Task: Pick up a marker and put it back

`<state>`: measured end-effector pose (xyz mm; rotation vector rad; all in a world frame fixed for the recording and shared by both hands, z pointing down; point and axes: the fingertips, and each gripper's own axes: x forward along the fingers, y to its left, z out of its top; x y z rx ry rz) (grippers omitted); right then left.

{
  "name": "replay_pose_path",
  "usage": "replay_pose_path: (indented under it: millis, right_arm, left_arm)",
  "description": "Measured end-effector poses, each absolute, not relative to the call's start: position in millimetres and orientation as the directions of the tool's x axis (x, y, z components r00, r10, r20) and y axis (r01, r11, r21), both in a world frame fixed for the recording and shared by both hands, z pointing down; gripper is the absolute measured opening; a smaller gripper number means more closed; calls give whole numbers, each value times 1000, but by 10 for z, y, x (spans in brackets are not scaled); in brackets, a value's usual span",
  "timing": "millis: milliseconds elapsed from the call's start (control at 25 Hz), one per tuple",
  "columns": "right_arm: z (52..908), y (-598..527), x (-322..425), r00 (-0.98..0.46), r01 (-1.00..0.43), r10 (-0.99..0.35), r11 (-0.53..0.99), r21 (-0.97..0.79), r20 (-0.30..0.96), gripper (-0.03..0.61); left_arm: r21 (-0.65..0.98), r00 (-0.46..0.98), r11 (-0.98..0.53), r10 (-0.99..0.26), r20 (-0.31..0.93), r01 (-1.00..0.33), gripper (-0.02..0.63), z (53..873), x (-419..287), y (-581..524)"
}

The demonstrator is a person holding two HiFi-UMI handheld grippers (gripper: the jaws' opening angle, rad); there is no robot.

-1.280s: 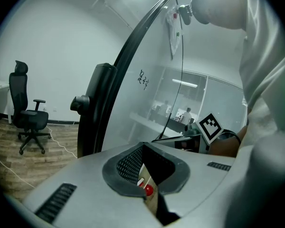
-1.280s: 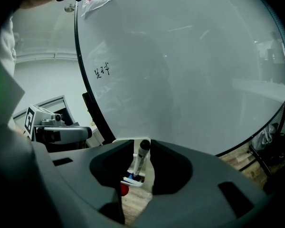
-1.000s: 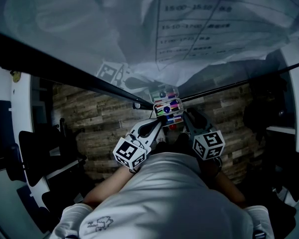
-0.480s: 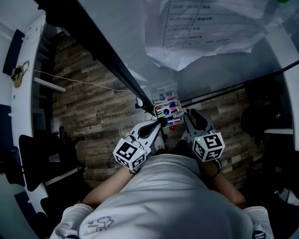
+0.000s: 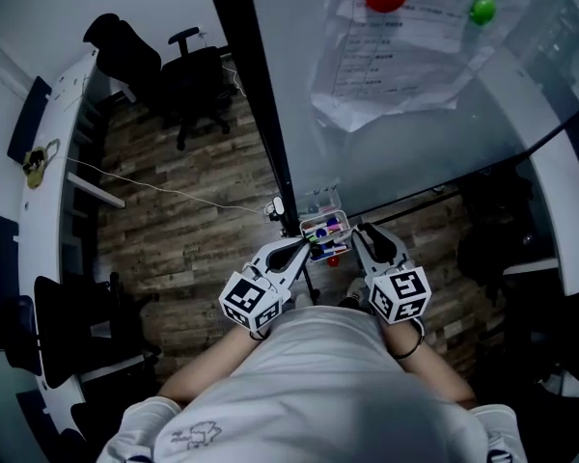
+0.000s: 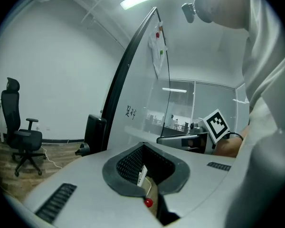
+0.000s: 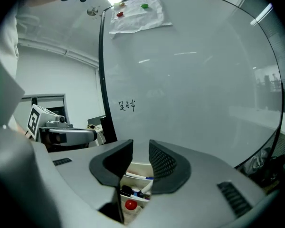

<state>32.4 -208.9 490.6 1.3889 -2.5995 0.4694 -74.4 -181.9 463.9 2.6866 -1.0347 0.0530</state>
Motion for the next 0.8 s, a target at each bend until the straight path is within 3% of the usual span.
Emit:
replay_pose_path:
  millis: [120,240,800]
  right_arm:
    - [4779,-2048,267,-562,-827,-787,532,-182,253,101]
    - [4665,-1960,151,-601,-799,-771,573,-183,212,15]
    - [4566,-1697,-69,-614,-789,-767,599,-134,189,9]
  left_arm:
    - [211,753,-726,-650,103,-655,6,4537,-769,-1808]
    - [203,756,-731,-648,89,-651,6,4483,-827,-1792]
    - [200,761,-738,-644,74,-644,6,4446,-992,-1654]
